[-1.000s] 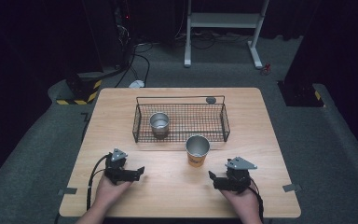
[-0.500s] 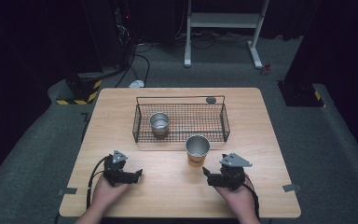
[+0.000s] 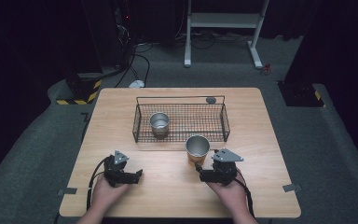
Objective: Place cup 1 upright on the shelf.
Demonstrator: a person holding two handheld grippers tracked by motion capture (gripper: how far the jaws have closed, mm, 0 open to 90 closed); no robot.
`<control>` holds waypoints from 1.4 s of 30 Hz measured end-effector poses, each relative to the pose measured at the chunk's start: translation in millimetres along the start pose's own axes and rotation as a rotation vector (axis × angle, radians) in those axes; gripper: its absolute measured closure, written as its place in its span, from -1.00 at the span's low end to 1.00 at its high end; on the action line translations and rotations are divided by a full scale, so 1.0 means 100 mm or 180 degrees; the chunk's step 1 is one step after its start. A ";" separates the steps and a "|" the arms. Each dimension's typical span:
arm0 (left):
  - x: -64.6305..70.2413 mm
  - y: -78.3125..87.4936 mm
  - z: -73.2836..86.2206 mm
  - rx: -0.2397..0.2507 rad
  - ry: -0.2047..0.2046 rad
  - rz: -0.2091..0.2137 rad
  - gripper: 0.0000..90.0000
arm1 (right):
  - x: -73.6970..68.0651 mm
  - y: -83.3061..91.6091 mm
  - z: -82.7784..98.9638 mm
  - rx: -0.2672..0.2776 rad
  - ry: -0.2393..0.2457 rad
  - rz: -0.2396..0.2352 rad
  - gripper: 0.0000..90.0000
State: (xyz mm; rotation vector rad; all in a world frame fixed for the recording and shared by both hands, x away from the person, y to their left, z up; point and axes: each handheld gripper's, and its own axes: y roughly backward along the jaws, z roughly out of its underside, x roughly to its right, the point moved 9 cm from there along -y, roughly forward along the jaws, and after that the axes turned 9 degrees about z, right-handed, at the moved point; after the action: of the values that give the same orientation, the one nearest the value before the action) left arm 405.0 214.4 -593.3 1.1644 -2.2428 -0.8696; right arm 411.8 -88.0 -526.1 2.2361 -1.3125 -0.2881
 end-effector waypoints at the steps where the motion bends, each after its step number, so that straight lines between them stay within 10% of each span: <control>1: 0.00 0.00 0.00 0.0000 0.0001 0.0000 -0.98 | 0.00 -0.02 -0.01 0.0011 0.0025 -0.0001 -0.81; 42: -0.09 0.04 0.03 0.0068 0.0074 -0.0088 -0.99 | -0.09 -0.35 -0.22 0.0054 -0.0008 -0.0016 -0.67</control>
State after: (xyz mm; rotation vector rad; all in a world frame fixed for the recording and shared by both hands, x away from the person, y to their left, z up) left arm 405.7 225.1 -593.9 1.2116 -2.2274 -0.8404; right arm 442.8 -59.4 -527.0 2.2539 -1.3157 -0.2829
